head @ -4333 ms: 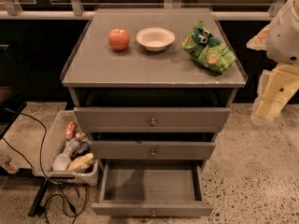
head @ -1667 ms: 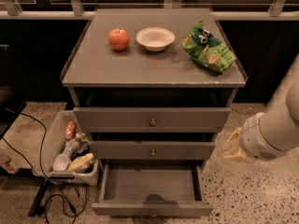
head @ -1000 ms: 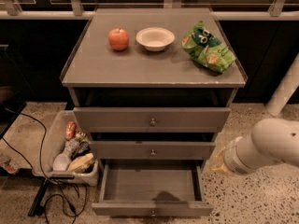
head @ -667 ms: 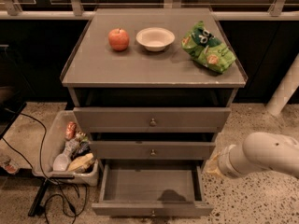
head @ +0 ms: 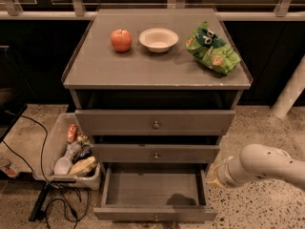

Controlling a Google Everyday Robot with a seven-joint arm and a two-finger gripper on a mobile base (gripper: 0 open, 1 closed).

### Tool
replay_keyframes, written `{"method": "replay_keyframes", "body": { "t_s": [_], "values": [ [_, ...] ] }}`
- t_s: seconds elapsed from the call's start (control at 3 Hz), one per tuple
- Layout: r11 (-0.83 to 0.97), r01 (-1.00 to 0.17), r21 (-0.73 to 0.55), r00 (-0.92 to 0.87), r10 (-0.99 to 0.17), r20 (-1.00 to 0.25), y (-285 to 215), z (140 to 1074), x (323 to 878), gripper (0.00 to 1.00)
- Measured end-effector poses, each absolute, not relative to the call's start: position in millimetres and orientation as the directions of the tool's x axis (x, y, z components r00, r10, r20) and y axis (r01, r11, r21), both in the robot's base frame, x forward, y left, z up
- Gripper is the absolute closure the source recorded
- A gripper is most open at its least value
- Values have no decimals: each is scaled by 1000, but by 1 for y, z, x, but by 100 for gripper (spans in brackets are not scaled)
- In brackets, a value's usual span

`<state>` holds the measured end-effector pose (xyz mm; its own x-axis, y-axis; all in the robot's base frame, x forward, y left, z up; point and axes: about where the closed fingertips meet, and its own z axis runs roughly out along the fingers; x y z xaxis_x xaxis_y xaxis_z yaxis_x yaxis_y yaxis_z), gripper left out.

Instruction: Close bottom drawer

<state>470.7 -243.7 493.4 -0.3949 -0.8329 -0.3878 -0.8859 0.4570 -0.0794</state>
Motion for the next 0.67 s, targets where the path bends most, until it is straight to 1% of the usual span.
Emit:
{"method": "replay_keyframes", "body": {
  "t_s": [0.33,0.67],
  "values": [
    [436,-899,-44,-387,-837,-386,-229,454,466,100],
    [406,-914,16,-376,-830,-413,-203,382,456,100]
  ]
}}
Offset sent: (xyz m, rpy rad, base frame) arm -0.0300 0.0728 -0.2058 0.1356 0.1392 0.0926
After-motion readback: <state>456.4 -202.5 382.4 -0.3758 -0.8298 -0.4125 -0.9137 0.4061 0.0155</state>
